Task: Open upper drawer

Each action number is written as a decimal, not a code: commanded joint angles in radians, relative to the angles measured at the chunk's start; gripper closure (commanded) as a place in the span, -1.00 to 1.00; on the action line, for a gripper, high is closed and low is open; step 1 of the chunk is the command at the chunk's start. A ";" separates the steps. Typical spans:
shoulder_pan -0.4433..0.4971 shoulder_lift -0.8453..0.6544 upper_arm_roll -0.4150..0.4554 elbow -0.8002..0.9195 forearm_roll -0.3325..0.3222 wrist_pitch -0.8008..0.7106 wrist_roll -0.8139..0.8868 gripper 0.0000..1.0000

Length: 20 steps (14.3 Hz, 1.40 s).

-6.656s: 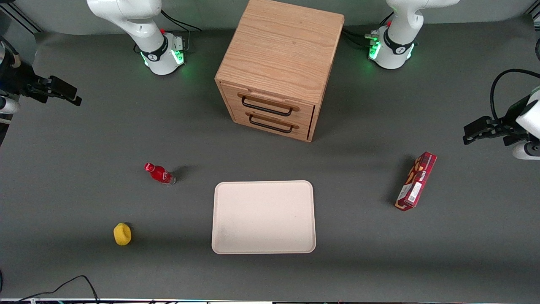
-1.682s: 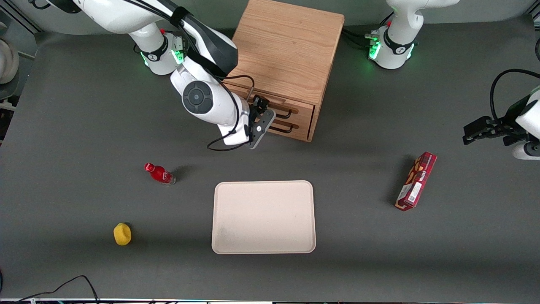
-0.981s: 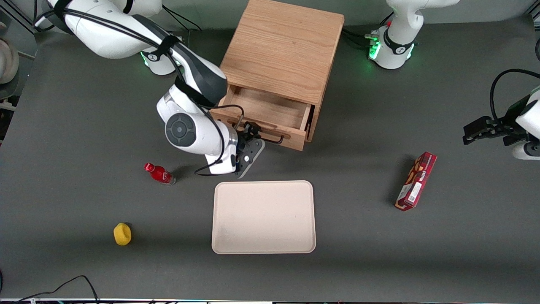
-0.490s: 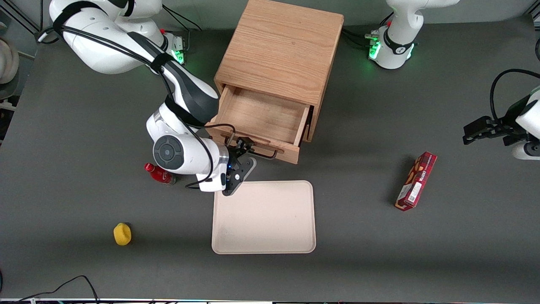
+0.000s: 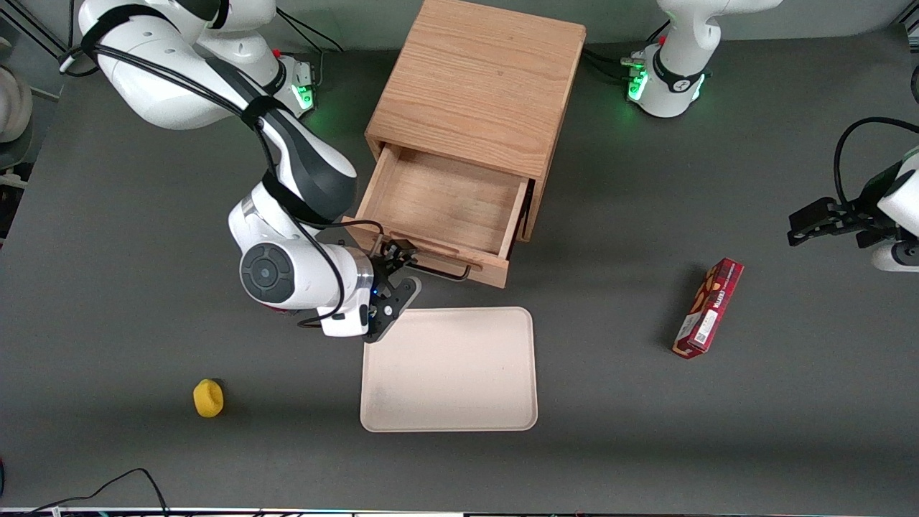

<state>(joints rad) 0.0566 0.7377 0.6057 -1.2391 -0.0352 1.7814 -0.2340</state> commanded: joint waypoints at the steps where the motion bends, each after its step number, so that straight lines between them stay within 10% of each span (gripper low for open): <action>1: 0.009 0.009 -0.009 0.041 -0.023 -0.025 -0.030 -1.00; 20: 0.031 0.103 -0.023 0.201 -0.101 -0.016 -0.113 -1.00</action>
<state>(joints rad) 0.0707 0.8003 0.5879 -1.1117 -0.1000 1.7779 -0.3054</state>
